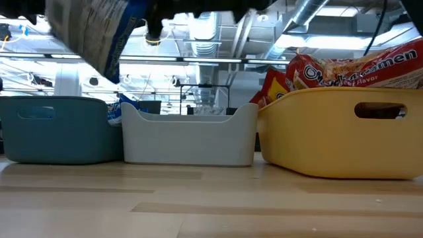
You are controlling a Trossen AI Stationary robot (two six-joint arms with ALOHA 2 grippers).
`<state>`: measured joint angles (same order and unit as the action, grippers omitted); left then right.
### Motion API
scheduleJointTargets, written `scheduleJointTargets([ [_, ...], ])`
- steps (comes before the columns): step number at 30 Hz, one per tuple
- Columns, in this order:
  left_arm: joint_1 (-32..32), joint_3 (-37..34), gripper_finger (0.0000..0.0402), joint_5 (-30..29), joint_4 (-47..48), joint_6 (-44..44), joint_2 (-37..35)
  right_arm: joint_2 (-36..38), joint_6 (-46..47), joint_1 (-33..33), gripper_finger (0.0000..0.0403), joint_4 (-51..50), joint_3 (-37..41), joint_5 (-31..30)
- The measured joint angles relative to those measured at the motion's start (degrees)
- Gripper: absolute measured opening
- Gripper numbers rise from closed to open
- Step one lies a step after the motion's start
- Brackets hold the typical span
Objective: Sort Maruchan noodles
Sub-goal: Put the top blue noodle pack into the green bin
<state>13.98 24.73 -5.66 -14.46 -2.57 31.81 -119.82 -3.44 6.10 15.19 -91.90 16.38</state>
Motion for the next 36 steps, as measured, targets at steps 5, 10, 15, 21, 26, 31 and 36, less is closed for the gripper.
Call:
scheduleJointTargets([
  [5,0.00,0.00,0.0160,-0.01,0.20,0.11,0.00,-4.56,2.11,-1.90,0.0006,-0.38,-4.45,0.09],
  [10,0.00,0.00,0.0160,-0.01,0.50,0.13,0.00,-6.98,3.46,-3.26,0.0007,0.26,-6.41,-0.07],
  [15,0.00,0.00,0.0160,0.01,0.77,0.13,0.00,-7.12,3.47,-3.55,0.0023,-0.05,-6.40,-1.68],
  [21,-0.02,0.00,0.0160,-0.60,0.93,0.17,0.00,-6.75,3.37,-3.65,0.0071,-0.55,-6.40,-5.43],
  [26,0.00,-0.02,0.0160,-1.07,1.12,0.17,0.00,-6.70,1.33,-3.65,0.0130,-2.47,-6.40,-11.66],
  [31,-0.01,-0.02,0.0160,-1.06,1.95,0.16,0.00,-3.96,-1.42,-4.06,0.0184,-9.19,-6.42,-13.94],
  [36,0.00,-0.02,0.0160,-1.06,2.78,-0.14,0.00,0.76,-1.77,-4.97,0.0203,-23.63,-6.47,-13.94],
])
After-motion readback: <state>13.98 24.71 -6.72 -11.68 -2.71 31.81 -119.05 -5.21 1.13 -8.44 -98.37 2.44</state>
